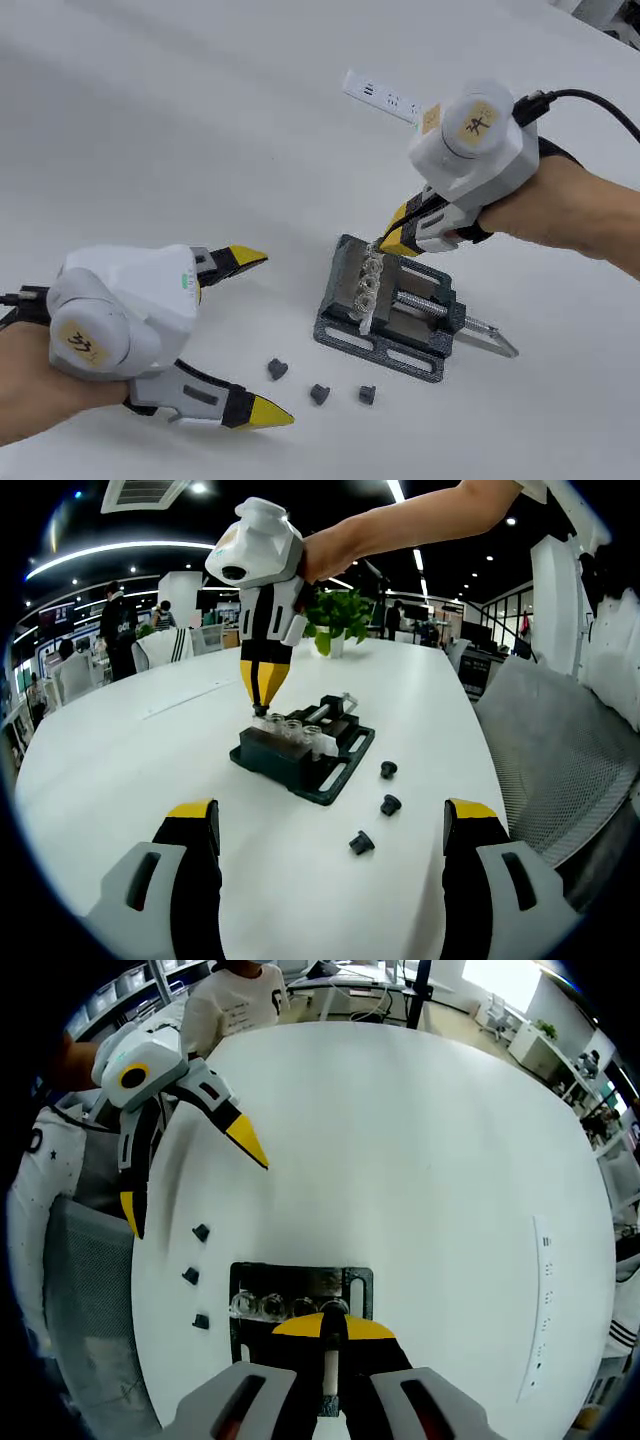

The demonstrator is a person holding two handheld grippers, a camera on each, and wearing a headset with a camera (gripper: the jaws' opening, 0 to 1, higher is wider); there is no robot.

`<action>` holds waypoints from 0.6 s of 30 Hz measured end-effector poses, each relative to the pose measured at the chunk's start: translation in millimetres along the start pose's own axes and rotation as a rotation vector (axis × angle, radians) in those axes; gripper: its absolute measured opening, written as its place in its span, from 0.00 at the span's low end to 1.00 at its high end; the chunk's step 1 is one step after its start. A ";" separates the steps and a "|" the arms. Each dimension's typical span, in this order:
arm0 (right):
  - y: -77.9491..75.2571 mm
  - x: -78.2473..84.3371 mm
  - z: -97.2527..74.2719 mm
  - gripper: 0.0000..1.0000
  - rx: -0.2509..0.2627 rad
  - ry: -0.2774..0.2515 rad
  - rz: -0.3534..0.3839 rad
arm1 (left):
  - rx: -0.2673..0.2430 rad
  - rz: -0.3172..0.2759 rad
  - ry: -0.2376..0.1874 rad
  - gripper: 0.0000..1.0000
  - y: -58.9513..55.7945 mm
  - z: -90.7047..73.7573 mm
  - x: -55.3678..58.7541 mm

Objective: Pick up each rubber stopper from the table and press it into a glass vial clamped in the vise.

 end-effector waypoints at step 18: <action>-1.4 -1.4 1.7 0.00 -0.002 0.017 -0.011 | 0.002 0.001 -0.006 0.92 -2.3 2.5 -2.6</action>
Point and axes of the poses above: the centre of the closed fingertips' face, and the gripper's own axes: z roughly forward along the fingers, y roughly to its left, x roughly out of its underside, the point moved 5 cm from there along -z, roughly backward along the fingers, and after that the axes turned 7 degrees about z, right-handed, at the moved point
